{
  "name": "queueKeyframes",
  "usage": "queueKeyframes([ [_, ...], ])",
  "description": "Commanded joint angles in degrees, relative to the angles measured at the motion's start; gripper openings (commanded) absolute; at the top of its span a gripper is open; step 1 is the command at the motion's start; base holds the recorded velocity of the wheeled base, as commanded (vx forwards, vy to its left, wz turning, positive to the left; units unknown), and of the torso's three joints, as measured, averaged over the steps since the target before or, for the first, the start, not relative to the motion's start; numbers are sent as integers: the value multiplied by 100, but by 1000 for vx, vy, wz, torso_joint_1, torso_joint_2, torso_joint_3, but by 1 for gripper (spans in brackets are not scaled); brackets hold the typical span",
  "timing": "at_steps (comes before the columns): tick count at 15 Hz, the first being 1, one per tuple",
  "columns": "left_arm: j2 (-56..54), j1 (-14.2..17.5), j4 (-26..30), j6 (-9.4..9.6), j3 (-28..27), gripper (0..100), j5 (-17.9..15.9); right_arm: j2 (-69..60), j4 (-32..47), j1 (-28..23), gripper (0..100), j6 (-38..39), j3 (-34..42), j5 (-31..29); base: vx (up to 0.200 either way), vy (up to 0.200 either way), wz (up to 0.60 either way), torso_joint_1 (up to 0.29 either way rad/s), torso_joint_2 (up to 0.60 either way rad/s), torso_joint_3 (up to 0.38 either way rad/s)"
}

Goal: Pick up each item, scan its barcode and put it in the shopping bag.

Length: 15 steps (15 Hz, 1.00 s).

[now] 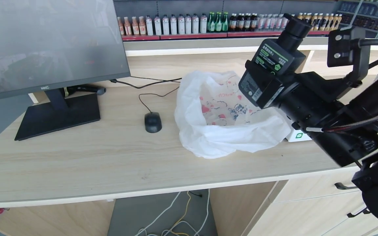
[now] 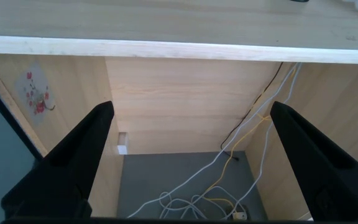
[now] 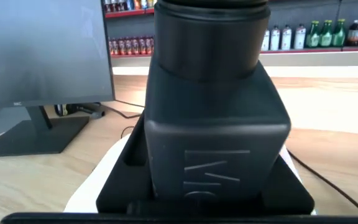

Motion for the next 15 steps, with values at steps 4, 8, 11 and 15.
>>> queueKeyframes([
  [4, -2, 1, 0, -2, 0, 100, 0, 228, 1257, 23, 0, 303, -646, -2, 0, 0, 0, 0, 0, 0],
  [8, -2, 1, 0, -2, 0, 100, 0, 967, 1635, -284, 0, 400, -1903, 183, 0, 0, 0, 0, 0, 0],
  [11, -2, 1, 0, -2, 0, 100, 0, 1116, 2004, -434, 0, 347, -2176, 200, 0, 0, 0, 0, 0, 0],
  [15, -2, 10, 0, -2, 0, 100, 0, 1520, 2048, -460, 0, 295, -2606, 200, 0, 0, 0, 0, 0, 0],
])
